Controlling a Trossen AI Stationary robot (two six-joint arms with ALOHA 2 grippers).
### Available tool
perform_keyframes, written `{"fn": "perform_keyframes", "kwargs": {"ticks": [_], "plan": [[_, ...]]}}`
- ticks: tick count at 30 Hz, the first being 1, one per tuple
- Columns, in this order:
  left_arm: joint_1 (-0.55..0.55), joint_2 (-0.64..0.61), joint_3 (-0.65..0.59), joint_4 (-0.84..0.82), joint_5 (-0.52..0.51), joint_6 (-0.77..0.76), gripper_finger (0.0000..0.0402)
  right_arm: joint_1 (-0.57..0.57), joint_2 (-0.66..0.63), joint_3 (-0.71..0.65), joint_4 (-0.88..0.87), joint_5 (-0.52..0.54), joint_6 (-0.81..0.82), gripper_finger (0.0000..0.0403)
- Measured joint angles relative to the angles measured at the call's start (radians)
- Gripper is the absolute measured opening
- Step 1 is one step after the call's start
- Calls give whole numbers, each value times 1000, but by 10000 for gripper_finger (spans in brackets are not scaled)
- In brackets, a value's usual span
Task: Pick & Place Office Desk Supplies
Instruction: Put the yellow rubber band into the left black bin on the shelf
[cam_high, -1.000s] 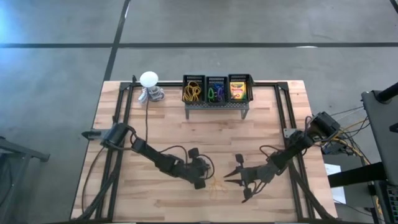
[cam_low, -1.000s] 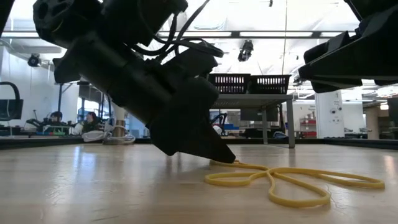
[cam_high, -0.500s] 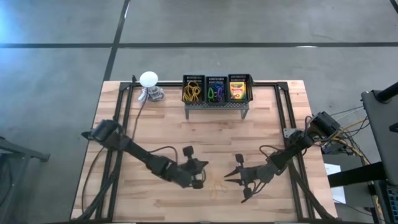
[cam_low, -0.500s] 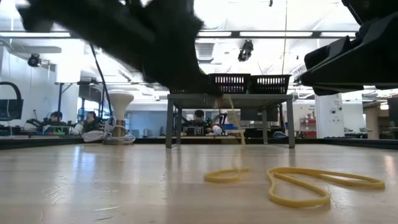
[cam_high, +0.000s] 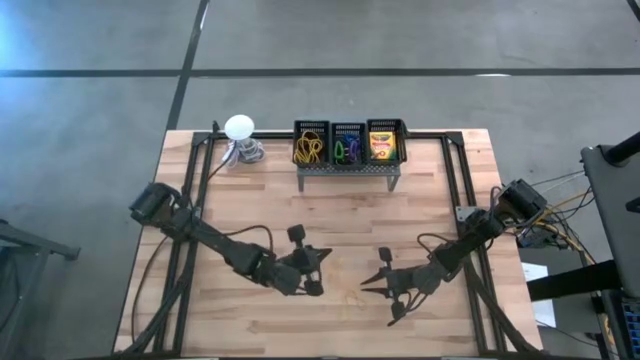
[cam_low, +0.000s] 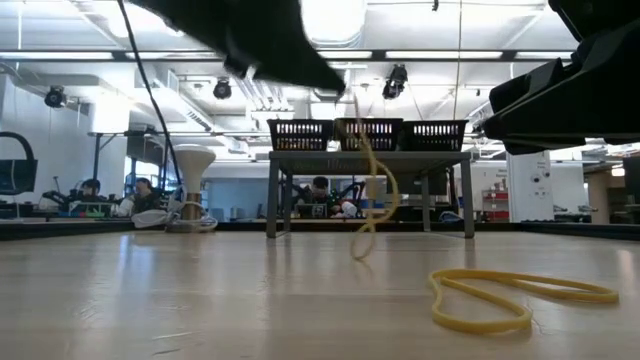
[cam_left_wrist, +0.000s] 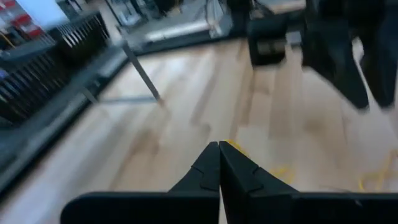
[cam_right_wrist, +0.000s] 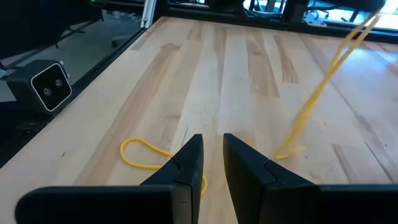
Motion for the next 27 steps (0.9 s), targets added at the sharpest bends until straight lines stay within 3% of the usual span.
{"fn": "perform_keyframes", "kwargs": {"ticks": [6,15,22,27], "plan": [[33,50,-50,0,95,-128,0,0,0,0,0,0,0,57],[101,162,-72,148,377,-191,0,0,0,0,-1,3,0,57],[105,167,-71,172,434,-194,5,0,0,2,-16,3,5,57],[108,200,-71,222,465,-194,55,0,0,2,-16,2,8,57]]}}
